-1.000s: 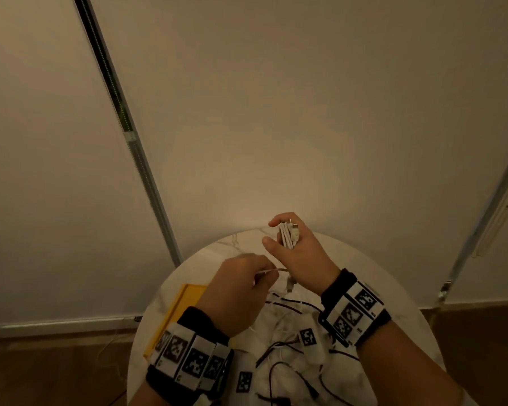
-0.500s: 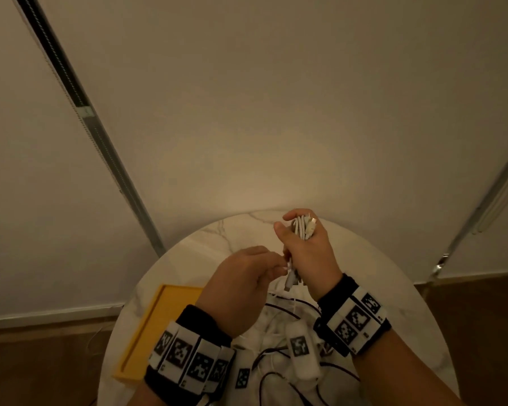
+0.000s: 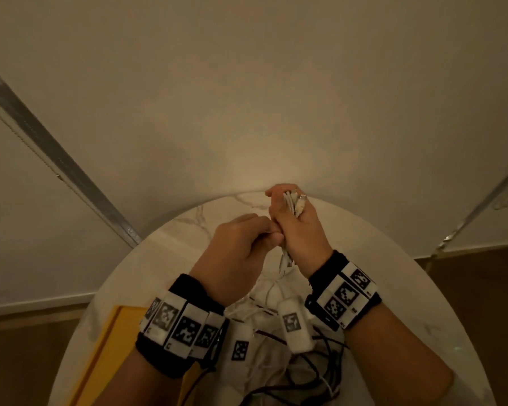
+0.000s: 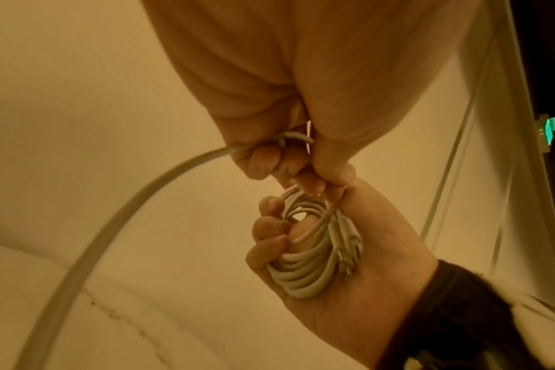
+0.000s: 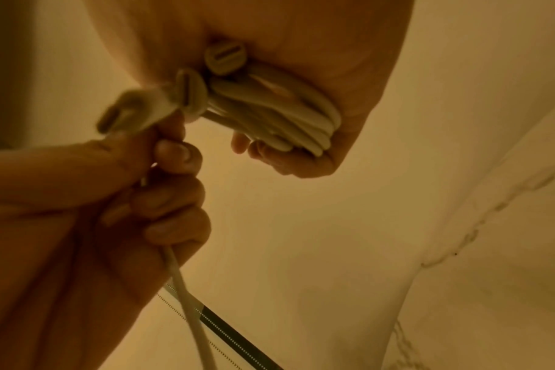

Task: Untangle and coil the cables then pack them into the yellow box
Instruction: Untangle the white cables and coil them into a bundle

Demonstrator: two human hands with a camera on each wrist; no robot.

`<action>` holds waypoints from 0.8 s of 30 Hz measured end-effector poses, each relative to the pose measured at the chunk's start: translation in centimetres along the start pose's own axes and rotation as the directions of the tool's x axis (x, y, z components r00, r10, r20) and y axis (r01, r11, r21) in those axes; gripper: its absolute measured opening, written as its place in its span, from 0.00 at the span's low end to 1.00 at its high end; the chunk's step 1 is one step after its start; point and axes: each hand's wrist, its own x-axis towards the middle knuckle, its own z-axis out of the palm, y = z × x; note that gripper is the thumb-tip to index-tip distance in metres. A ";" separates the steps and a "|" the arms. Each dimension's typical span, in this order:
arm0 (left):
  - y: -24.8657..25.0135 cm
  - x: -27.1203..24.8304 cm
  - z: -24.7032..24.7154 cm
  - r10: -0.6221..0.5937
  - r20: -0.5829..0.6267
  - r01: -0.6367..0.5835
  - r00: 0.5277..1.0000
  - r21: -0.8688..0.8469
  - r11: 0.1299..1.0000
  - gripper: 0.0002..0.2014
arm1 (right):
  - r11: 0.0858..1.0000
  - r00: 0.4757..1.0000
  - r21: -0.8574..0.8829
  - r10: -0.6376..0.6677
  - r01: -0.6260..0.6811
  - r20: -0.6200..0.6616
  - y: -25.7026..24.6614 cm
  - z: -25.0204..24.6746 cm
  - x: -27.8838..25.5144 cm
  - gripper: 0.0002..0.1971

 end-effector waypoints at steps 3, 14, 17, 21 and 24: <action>-1.0 1.2 1.4 -0.058 -0.067 0.056 0.996 -0.030 0.998 0.06 | 0.997 0.998 0.061 0.044 -0.047 0.053 0.5 -0.4 1.1 0.23; -0.1 1.4 4.0 -0.026 -0.182 -0.022 0.983 -0.254 0.967 0.11 | 0.980 0.966 0.188 0.015 -0.065 0.257 -0.6 -2.3 -0.9 0.41; 0.9 0.5 3.2 -0.022 -0.219 -0.032 0.975 -0.238 0.971 0.08 | 0.987 0.951 0.150 0.007 -0.056 0.308 -1.3 -2.8 -2.2 0.36; 2.2 -0.2 1.5 -0.055 -0.257 -0.023 0.965 -0.290 0.957 0.09 | 0.984 0.936 0.163 0.006 -0.067 0.351 -3.3 -2.9 -4.4 0.28; 3.7 -0.5 0.2 0.015 -0.256 -0.082 0.967 -0.256 0.963 0.09 | 0.966 0.933 0.224 0.040 -0.127 0.357 -4.7 -2.4 -6.0 0.28</action>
